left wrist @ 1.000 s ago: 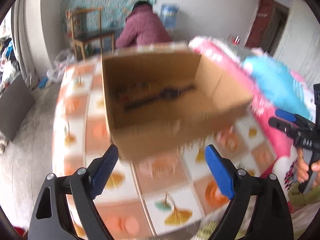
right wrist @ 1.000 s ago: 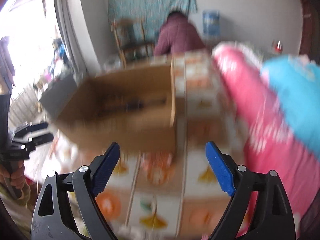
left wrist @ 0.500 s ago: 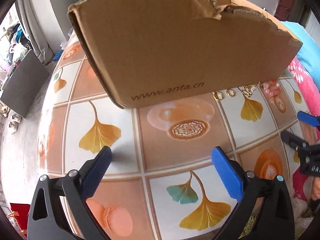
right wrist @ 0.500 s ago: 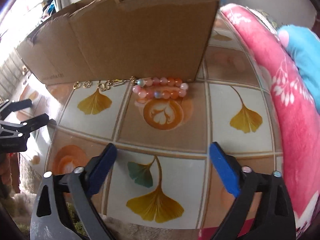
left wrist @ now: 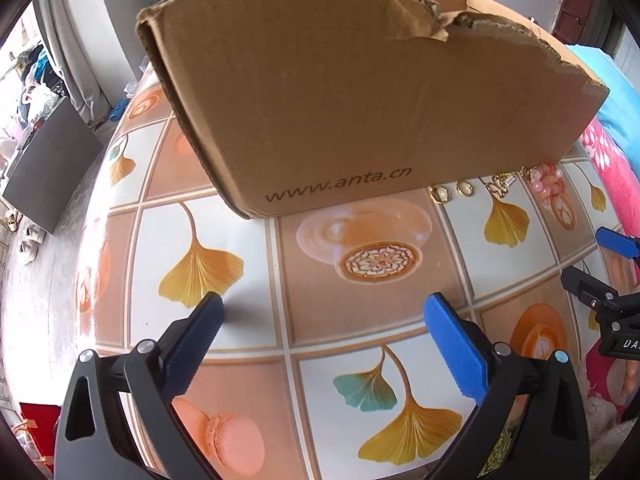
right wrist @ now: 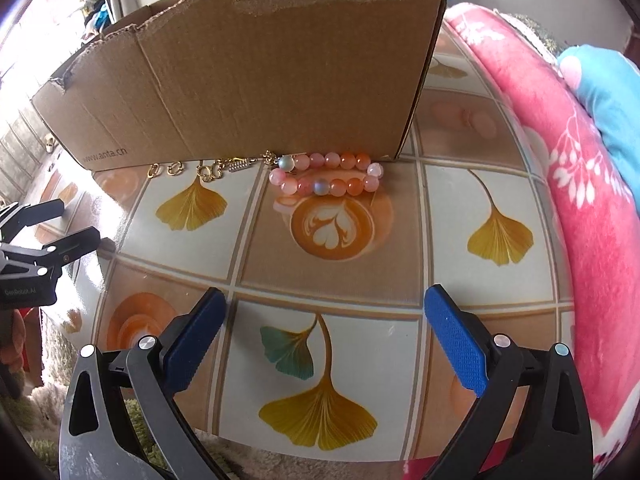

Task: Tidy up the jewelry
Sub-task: 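Move both open grippers back toward the gold pieces beside the pink bracelet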

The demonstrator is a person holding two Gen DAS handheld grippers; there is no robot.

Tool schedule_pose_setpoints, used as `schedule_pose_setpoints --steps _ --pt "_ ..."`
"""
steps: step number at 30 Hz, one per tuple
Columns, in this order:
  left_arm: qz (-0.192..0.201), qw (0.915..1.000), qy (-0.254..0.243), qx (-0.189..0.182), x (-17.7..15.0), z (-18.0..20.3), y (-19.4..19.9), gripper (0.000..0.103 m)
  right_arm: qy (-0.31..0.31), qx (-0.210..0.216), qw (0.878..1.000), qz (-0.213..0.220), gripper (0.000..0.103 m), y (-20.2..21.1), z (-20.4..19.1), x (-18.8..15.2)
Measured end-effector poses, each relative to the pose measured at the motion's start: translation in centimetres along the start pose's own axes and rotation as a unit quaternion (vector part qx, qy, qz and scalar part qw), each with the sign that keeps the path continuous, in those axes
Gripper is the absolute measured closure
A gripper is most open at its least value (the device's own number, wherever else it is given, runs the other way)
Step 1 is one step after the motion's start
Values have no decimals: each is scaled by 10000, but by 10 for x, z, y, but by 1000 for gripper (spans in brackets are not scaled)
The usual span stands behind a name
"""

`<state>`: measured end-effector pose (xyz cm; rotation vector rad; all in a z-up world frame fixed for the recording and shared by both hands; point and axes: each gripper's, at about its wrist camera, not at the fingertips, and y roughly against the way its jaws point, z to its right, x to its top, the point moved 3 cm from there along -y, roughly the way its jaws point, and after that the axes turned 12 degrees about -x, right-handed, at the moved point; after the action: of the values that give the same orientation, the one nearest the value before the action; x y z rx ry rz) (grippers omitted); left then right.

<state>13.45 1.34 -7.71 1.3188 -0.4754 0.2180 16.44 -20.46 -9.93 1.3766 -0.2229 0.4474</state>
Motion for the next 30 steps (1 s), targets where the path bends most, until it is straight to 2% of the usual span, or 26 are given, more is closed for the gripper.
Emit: schedule_pose_setpoints --steps 2,3,5,7,10,12,13,15,18,21,30 --pt "44 10000 46 26 -1 -1 1 4 2 -17 9996 -276 8 4 0 -1" --pt "73 9999 62 38 -2 0 2 4 -89 3 9996 -256 9 6 4 2" --pt "170 9997 102 140 -5 0 7 4 -408 41 9992 -17 9 18 15 11" --pt "510 9986 103 21 -4 -1 21 4 -763 259 9963 294 9 31 26 23" --pt "850 9962 106 -134 4 -3 36 4 -1171 584 9903 478 12 38 38 34" --pt "960 9952 117 -126 12 -6 41 5 -1370 843 9863 373 27 34 44 42" --pt "984 9950 148 -118 15 -8 41 5 -1410 925 9851 324 30 32 45 44" --pt "989 9947 240 -126 19 -13 39 5 -1464 1171 9820 227 47 29 42 50" --pt "992 9944 344 -141 21 -17 38 6 -1391 1449 9796 64 62 29 27 54" --pt "1003 9940 411 -132 26 -24 36 6 -1300 1600 9785 86 68 34 13 59" --pt "990 9938 459 -195 50 -39 30 6 -1211 1827 9751 324 73 39 -3 75"
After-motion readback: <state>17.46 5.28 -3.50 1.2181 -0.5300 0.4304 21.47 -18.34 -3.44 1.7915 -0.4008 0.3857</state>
